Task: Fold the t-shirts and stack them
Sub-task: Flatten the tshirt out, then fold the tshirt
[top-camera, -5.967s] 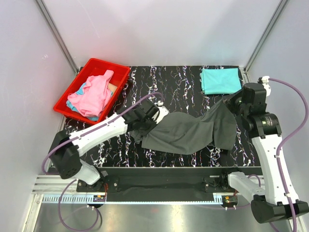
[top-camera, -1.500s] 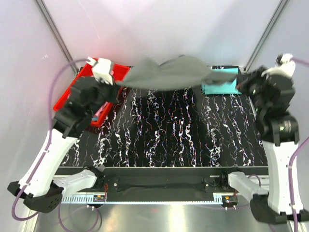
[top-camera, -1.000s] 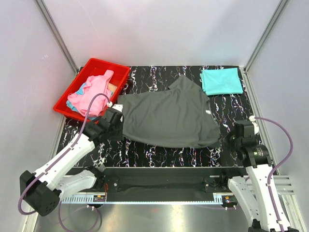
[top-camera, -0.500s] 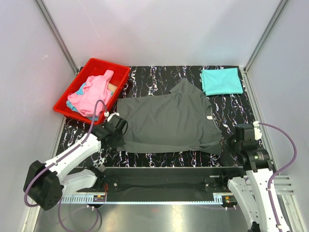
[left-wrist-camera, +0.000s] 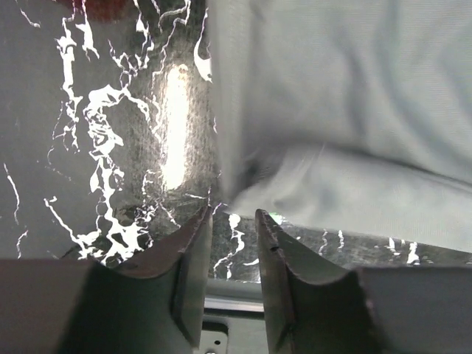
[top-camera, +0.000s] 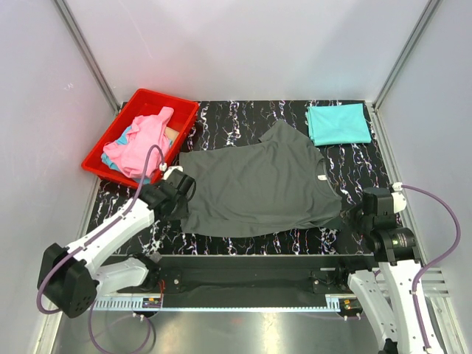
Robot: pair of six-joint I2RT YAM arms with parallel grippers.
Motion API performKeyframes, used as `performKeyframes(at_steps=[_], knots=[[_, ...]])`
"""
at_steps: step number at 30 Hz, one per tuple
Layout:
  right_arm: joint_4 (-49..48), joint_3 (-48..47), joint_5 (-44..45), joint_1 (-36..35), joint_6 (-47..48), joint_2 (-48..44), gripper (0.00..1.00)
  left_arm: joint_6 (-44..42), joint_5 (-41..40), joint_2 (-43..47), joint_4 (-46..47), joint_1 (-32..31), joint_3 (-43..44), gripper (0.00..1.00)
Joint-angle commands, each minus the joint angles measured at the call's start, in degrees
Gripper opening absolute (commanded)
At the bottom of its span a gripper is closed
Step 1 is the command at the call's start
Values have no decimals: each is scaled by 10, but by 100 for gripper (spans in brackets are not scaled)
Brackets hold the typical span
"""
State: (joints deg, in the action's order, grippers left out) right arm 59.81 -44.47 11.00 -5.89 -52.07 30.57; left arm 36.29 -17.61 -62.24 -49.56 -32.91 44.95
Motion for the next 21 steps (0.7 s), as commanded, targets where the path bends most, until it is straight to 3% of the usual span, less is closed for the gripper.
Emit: performKeyframes(at_steps=[1, 5, 9, 12, 17, 21], knots=[[-13, -18, 8, 2, 5, -13, 0, -16, -2, -11, 5, -1, 13, 37], [-18, -21, 0, 2, 10, -16, 0, -21, -12, -11, -8, -1, 25, 45], [-29, -20, -14, 2, 13, -10, 0, -78, 140, 19, 57, -5, 3, 49], [-37, -18, -19, 2, 14, -9, 0, -88, 158, 14, 102, -3, -14, 53], [-48, -15, -20, 2, 25, -16, 0, -124, 191, -65, 134, 23, 1, 42], [-48, -22, -21, 2, 32, -18, 0, -133, 254, -86, 162, 63, -3, 42]])
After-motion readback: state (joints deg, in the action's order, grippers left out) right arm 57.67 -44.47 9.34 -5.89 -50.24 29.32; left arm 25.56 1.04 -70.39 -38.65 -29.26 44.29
